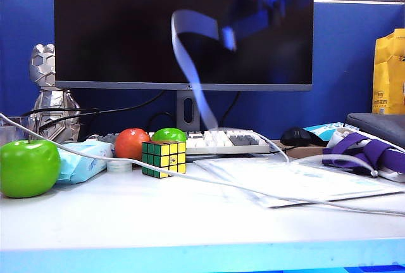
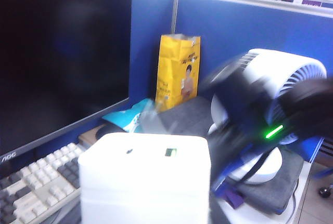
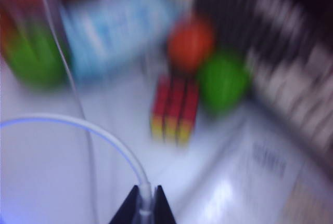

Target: Pick up the Type-C charging cable and the charging base, insert one end of the Type-C charger into the corresponding slot on the base, and finally place the plugged-in charger back on the table.

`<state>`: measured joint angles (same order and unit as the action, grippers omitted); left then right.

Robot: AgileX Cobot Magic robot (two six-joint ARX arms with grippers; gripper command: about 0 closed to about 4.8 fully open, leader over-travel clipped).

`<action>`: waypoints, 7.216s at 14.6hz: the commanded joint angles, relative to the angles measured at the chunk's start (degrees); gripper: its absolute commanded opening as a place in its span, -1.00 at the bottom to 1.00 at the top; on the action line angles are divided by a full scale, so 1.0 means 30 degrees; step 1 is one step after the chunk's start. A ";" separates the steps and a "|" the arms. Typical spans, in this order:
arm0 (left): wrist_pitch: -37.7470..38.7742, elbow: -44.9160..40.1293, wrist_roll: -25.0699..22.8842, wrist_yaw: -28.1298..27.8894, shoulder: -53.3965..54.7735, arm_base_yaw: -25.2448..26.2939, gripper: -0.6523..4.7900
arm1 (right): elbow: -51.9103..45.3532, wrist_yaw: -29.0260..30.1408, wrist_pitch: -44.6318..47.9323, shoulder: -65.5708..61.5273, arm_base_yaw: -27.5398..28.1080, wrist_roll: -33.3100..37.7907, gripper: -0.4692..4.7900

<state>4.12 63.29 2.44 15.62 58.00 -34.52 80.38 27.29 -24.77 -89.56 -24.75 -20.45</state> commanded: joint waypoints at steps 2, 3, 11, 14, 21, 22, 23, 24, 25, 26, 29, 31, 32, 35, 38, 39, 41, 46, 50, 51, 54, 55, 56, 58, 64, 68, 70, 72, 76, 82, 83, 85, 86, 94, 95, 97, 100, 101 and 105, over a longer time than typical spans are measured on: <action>-0.0408 0.0087 0.0044 0.0073 -0.0095 -0.0015 -0.78 | 0.0080 0.0969 0.4065 0.2346 0.0321 0.3730 -0.83; -0.0401 0.0087 0.0044 0.0073 -0.0095 -0.0015 -0.78 | 0.0080 0.1166 0.5217 0.2783 0.0459 0.5195 -0.83; -0.1770 0.0087 0.0051 0.3548 -0.0087 -0.0015 -0.78 | 0.0080 0.5034 1.8003 0.3599 0.1129 1.9271 -0.83; -0.3053 0.0087 0.0066 0.5173 -0.0087 -0.0022 -0.78 | 0.0080 0.6178 2.2993 0.3606 0.1078 2.4363 -0.83; -0.5887 0.0087 0.3308 0.6849 0.0284 -0.0044 -0.78 | 0.0080 0.8109 2.5791 0.3504 -0.1013 2.6447 -0.83; -0.6397 0.0087 0.3934 0.7380 0.0466 -0.0044 -0.78 | 0.0080 0.8094 2.5784 0.3410 -0.1559 2.6440 -0.83; -0.6710 0.0087 0.4240 0.7657 0.0583 -0.0044 -0.78 | 0.0080 0.8094 2.5769 0.3395 -0.1690 2.6418 -0.83; -0.6870 0.0087 0.4284 0.7737 0.0641 -0.0051 -0.78 | 0.0073 0.8109 2.5755 0.3388 -0.1690 2.6308 -0.83; -0.7016 0.0087 0.4415 0.7745 0.0663 -0.0058 -0.78 | 0.0073 0.8109 2.5762 0.3344 -0.1690 2.6308 -0.83; -0.7475 0.0087 0.4830 0.7861 0.0670 -0.0066 -0.78 | -0.0007 0.8218 2.5755 0.3271 -0.1690 2.6250 -0.83; -0.8160 0.0087 0.5479 0.8393 0.0780 -0.0066 -0.78 | -0.0182 0.8473 2.5638 0.3002 -0.2171 2.6148 -0.83; -0.8131 0.0080 0.5479 0.9187 0.0787 -0.0066 -0.78 | -0.0175 0.8575 2.5558 0.2681 -0.2958 2.5638 -0.83; -0.8131 0.0080 0.5486 0.9479 0.0787 -0.0066 -0.78 | -0.0175 0.8983 2.5318 0.2681 -0.2965 2.5332 -0.83; -0.8131 0.0080 0.5486 0.9748 0.0787 -0.0066 -0.78 | -0.0175 0.9967 2.4720 0.2681 -0.2980 2.5157 -0.83; -0.8138 0.0080 0.5486 0.9821 0.0780 -0.0051 -0.78 | -0.0175 1.0484 2.4327 0.2688 -0.2892 2.5033 -0.83; -0.8138 0.0080 0.5486 0.9821 0.0780 -0.0036 -0.78 | -0.0175 1.0557 2.4268 0.2688 -0.2892 2.4844 -0.83; -0.8218 0.0087 0.5486 0.9814 0.0743 -0.0029 -0.78 | -0.0175 1.0630 2.4115 0.2688 -0.2805 2.4800 -0.83; -0.8823 0.0087 0.5748 0.9806 0.0736 -0.0022 -0.78 | -0.0168 1.1023 2.3387 0.2703 -0.2616 2.4589 -0.83; -0.9136 0.0087 0.5967 0.9734 0.0736 -0.0015 -0.78 | -0.0168 1.1111 2.3321 0.2856 -0.2368 2.4596 -0.83; -0.9136 0.0087 0.5960 0.9726 0.0736 -0.0015 -0.78 | -0.0168 1.1103 2.3125 0.2929 -0.2368 2.4596 -0.83; -0.9129 0.0087 0.5901 0.9661 0.0743 -0.0015 -0.78 | -0.0168 1.0972 2.2877 0.2922 -0.2390 2.4596 -0.83; -0.9122 0.0087 0.5901 0.9653 0.0758 -0.0015 -0.78 | -0.0168 1.0936 2.2709 0.2922 -0.2514 2.4589 -0.83; -0.9122 0.0087 0.5872 0.9646 0.0765 -0.0015 -0.78 | -0.0168 1.0950 2.2695 0.2922 -0.2514 2.4596 -0.83; -0.9107 0.0080 0.5836 0.9333 0.0765 -0.0015 -0.78 | -0.0168 1.0950 2.2695 0.2929 -0.2514 2.4604 -0.83; -0.8961 0.0080 0.5836 0.8874 0.0780 -0.0015 -0.78 | -0.0131 1.0885 2.2688 0.2936 -0.2514 2.4815 -0.83; -0.8961 0.0080 0.5836 0.8896 0.0780 -0.0015 -0.78 | -0.0131 1.0440 2.2265 0.2929 -0.2878 2.4786 -0.83; -0.8961 0.0080 0.5836 0.8903 0.0780 -0.0015 -0.78 | -0.0131 1.0469 2.2250 0.2922 -0.2987 2.4786 -0.83; -0.9005 0.0080 0.5901 0.8874 0.0772 -0.0015 -0.78 | -0.0131 1.0965 2.1923 0.2929 -0.2980 2.4647 -0.83; -0.9362 0.0087 0.5989 0.8510 0.0736 -0.0007 -0.78 | -0.0131 1.1431 2.1034 0.2965 -0.2958 2.3729 -0.84; -1.0156 0.0087 0.5989 0.8014 0.0495 -0.0007 -0.78 | -0.0131 1.1460 2.0087 0.3315 -0.2601 2.2258 -0.84; -1.0134 0.0087 0.5996 0.8036 0.0495 -0.0007 -0.78 | -0.0131 1.1373 1.8848 0.3330 -0.2608 2.2323 -0.84; -1.0142 0.0087 0.6397 0.8058 0.0474 0.0000 -0.78 | -0.0138 1.1679 1.7311 0.3534 -0.2608 2.0808 -0.84; -1.0134 0.0087 0.6411 0.8065 0.0474 0.0000 -0.78 | -0.0138 1.1672 1.7172 0.3534 -0.2608 2.0771 -0.84; -1.0433 0.0087 0.6331 0.8007 0.0379 0.0022 -0.78 | -0.0138 1.1256 1.1162 0.4029 -0.2637 1.7136 -0.84; -1.0608 0.0087 0.6331 0.8000 0.0379 0.0022 -0.78 | -0.0138 1.1555 1.1183 0.4029 -0.2630 1.7129 -0.84; -1.1118 0.0087 0.6324 0.7504 0.0160 0.0029 -0.78 | -0.0131 1.1978 1.1125 0.4036 -0.2623 1.7085 -0.84; -1.1147 0.0080 0.6419 0.7512 -0.0270 0.0874 -0.78 | -0.0131 1.2386 1.0557 0.4306 -0.1982 1.6633 -0.84; -1.1147 0.0080 0.6411 0.7519 -0.0313 0.0940 -0.78 | -0.0131 1.2378 1.0142 0.4473 -0.1690 1.6276 -0.84; -1.1038 0.0080 0.6411 0.7533 -0.0306 0.0933 -0.78 | -0.0131 1.2320 1.0069 0.4503 -0.1800 1.6240 -0.84</action>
<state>-20.99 62.04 22.13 40.25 57.82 -31.59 80.88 61.60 10.63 -75.22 -29.50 28.60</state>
